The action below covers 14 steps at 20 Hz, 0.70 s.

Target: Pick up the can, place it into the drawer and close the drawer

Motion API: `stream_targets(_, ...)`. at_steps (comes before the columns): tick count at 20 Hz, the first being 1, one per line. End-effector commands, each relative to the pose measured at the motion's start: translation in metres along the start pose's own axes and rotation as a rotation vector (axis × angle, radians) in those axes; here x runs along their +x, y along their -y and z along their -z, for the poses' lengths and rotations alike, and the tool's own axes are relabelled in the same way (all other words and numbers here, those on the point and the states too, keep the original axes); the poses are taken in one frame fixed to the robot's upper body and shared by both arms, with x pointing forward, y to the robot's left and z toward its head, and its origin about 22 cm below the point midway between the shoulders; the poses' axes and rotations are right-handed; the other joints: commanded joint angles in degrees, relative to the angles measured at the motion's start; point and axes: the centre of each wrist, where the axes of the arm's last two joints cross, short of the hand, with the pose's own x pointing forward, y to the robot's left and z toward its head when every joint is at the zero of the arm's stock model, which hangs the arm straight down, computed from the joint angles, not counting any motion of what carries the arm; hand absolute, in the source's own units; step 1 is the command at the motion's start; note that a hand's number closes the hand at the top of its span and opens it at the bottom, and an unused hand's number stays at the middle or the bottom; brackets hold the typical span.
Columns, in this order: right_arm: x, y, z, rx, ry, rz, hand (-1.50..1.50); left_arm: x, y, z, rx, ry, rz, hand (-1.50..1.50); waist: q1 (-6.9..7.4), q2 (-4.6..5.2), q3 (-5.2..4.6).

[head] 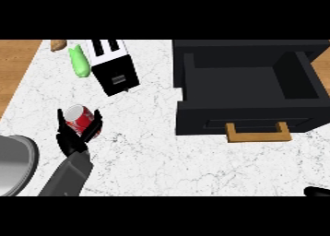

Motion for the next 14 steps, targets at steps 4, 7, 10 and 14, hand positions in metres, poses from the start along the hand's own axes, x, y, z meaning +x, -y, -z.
stream_targets(4,-0.002,-0.006,0.0,0.022,0.004,0.01,-1.5,0.019,0.048,-0.007,-0.687,0.012,0.015,1.5,-2.19,0.29,0.03)
stream_targets(7,-0.005,-0.004,0.008,-0.01,-0.004,-0.019,-1.5,0.042,0.07,0.004,-0.787,0.007,-0.028,1.5,0.07,0.05,0.08)
stream_targets(10,0.008,-0.005,0.003,-0.021,0.015,-0.001,-1.5,0.049,0.087,-0.003,-0.823,0.031,-0.064,1.5,0.4,-0.1,0.09)
stream_targets(14,0.009,0.005,-0.013,-0.03,0.014,-0.022,-1.5,0.075,0.116,-0.01,-0.889,0.027,-0.042,1.5,0.64,-0.32,0.14)
